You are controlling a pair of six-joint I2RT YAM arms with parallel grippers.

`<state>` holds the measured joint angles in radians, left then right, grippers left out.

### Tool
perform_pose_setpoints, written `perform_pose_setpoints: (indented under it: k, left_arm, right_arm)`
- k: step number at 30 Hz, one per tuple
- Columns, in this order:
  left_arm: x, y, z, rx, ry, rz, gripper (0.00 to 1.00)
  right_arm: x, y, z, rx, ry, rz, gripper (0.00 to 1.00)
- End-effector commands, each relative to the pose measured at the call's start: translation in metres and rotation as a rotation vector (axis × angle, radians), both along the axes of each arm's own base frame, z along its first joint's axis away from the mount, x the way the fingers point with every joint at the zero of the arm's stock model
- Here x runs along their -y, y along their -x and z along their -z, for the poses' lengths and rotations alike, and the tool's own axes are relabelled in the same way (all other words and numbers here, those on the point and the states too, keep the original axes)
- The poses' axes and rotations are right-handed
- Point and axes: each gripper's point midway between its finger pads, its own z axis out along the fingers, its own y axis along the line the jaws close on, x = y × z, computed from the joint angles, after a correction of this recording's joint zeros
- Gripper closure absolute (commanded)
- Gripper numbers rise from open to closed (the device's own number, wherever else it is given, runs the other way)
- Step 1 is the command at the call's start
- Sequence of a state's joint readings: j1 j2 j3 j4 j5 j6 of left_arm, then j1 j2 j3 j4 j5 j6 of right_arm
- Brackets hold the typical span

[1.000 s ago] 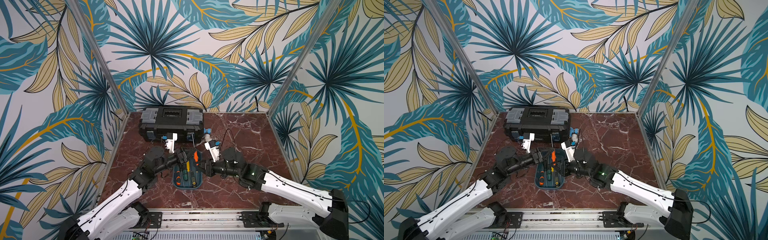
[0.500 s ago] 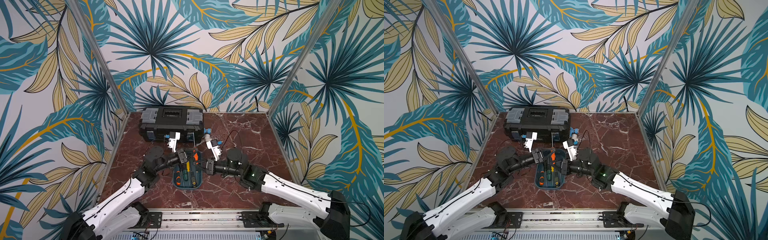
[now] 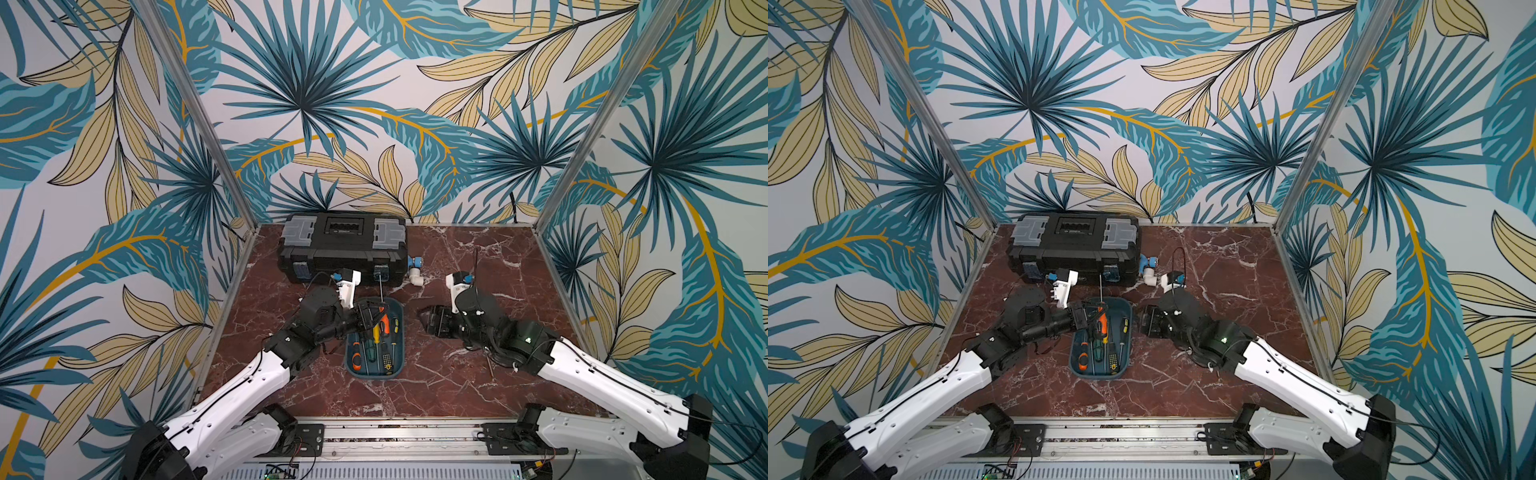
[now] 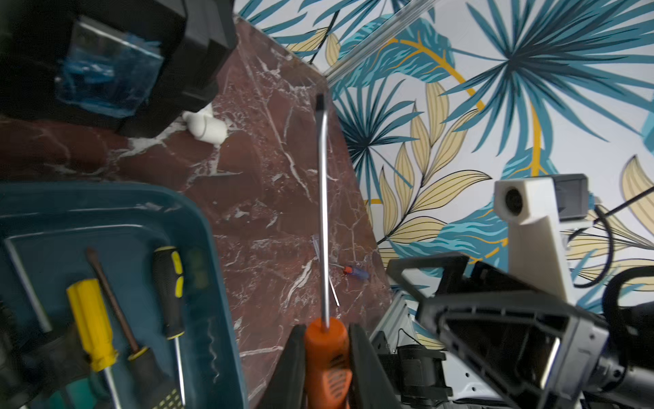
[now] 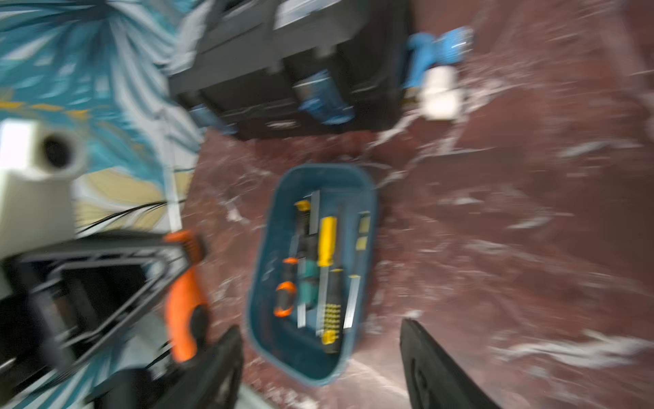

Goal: Put the screwdriver on the desktop into the storage box
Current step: Place the screwdriver in the storage box.

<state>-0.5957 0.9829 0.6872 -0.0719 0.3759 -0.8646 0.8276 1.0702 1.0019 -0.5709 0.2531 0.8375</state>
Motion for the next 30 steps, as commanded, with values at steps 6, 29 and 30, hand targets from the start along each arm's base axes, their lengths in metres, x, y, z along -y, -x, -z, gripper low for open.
perform_pose_setpoints:
  k: [6, 29, 30]
  left_arm:
    - [-0.015, -0.004, 0.034, -0.004, -0.178, -0.025, 1.0]
    - [0.002, -0.002, 0.129, -0.14, -0.353, 0.007, 1.0]
    - [0.002, -0.003, 0.129, -0.139, -0.354, 0.001, 1.0]
  right_arm:
    - [0.218, 0.04, 0.072, -0.272, 0.479, 0.69, 0.16]
    - [0.226, 0.054, 0.118, -0.344, 0.297, 0.716, 0.18]
    - [0.224, 0.053, 0.117, -0.344, 0.294, 0.703, 0.18]
